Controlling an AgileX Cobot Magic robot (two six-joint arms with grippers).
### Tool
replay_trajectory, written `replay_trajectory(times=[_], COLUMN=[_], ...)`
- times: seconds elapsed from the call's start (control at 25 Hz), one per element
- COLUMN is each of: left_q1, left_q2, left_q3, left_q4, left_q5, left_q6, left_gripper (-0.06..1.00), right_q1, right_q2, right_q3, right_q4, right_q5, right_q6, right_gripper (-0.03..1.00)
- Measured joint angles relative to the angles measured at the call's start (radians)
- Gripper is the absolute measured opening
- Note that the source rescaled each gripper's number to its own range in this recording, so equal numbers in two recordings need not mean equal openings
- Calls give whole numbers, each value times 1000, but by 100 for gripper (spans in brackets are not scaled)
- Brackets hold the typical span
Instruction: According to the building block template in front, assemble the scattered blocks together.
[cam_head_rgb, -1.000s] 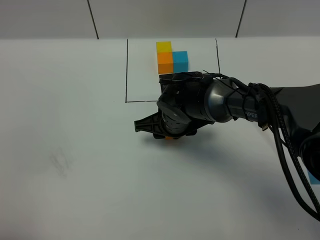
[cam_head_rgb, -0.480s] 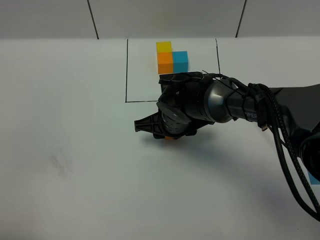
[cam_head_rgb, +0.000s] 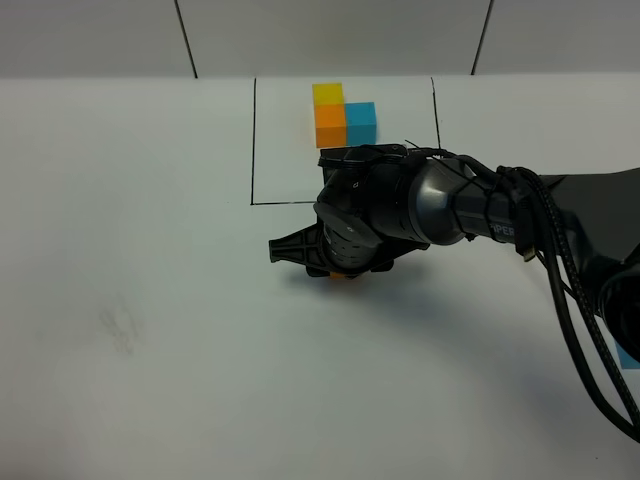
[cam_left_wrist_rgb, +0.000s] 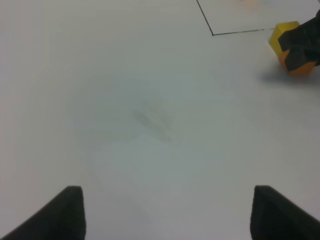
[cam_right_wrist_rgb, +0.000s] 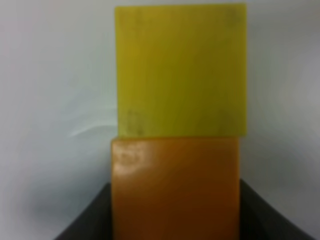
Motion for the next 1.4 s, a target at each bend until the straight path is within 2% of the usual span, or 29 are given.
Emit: replay_trajectory(times=[0.08,0.12,0.24,0.32,0.36,0.4,0.48,0.64,0.96,1.08,1.24,1.4], left_q1=[0,0,0,0,0,0,0,0,0,0,0,0], left_q2=[0,0,0,0,0,0,0,0,0,0,0,0], left_q3=[0,0,0,0,0,0,0,0,0,0,0,0], left_q4=[0,0,0,0,0,0,0,0,0,0,0,0], left_q5=[0,0,0,0,0,0,0,0,0,0,0,0], left_q6=[0,0,0,0,0,0,0,0,0,0,0,0], left_gripper=[51,51,51,51,51,51,51,51,51,51,51,51], right_q1=[-1,-2,-2,-2,-2,-2,-6,-69,-354,-434,-499,-550], right_q2=[-4,-5,-21,-50,-68,-82,-122,-254,-640,-780,-911,-945], right_q3=[0,0,1,1,1,1,13,136,536,645,735,757], right_q4=[5,17,29,30,30,28,10,-48,-62,-62,-62,-40], right_q5=[-1,0,2,4,13,27,79,152,121,121,125,150], right_q6=[0,0,0,0,-1,-8,-30,-85,-159,-186,-225,-384], right_gripper=[5,11,43,70,80,88,96,100,100,100,92,87])
